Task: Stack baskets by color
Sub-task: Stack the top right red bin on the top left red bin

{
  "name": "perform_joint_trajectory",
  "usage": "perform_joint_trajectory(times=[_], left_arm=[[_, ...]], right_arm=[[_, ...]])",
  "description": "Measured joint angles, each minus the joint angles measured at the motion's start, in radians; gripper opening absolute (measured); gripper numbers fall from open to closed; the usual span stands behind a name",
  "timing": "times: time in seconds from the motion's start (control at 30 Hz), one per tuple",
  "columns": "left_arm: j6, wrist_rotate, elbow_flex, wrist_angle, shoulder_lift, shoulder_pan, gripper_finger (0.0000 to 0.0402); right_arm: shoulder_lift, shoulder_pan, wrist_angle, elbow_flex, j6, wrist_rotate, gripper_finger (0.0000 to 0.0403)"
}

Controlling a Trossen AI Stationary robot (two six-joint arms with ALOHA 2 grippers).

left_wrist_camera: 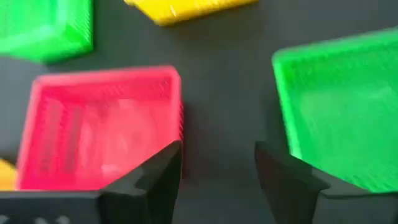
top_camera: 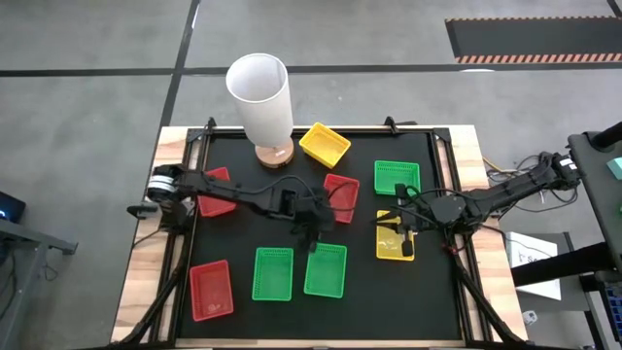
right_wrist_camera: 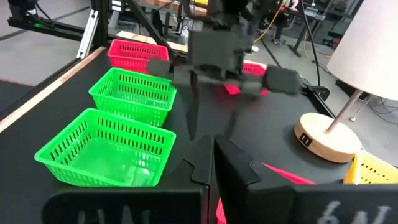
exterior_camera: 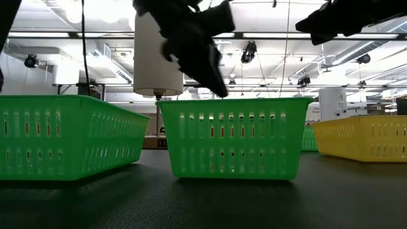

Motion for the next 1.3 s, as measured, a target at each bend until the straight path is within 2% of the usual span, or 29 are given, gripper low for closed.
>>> perform_joint_trajectory(times=[0.13, 0.47, 0.77, 0.87, 1.1, 1.3], left_arm=[[0.057, -0.005, 0.0, 0.151, 0.053, 0.019, 0.0224], [0.082, -0.009, -0.002, 0.256, 0.155, 0.071, 0.0225], [0.08, 0.018, -0.005, 0.263, 0.155, 0.081, 0.0169], [0.078, 0.057, -0.005, 0.265, 0.167, 0.084, 0.0158], [0.084, 0.055, -0.006, 0.271, 0.205, 0.089, 0.0133], [0.103, 0.052, -0.006, 0.289, 0.2, 0.089, 0.0074]], right_arm=[[-0.001, 0.0, -0.002, 0.0, 0.0, 0.0, 0.0009], [0.0, 0.0, -0.006, -0.003, 0.003, 0.0, 0.0009], [0.0, 0.0, -0.006, -0.003, 0.002, 0.0, 0.0009], [0.0, 0.0, -0.006, -0.003, 0.002, 0.0, 0.0009], [0.0, 0.0, -0.006, -0.004, 0.003, 0.0, 0.0009], [0.0, 0.0, -0.006, -0.004, 0.003, 0.0, 0.0009]])
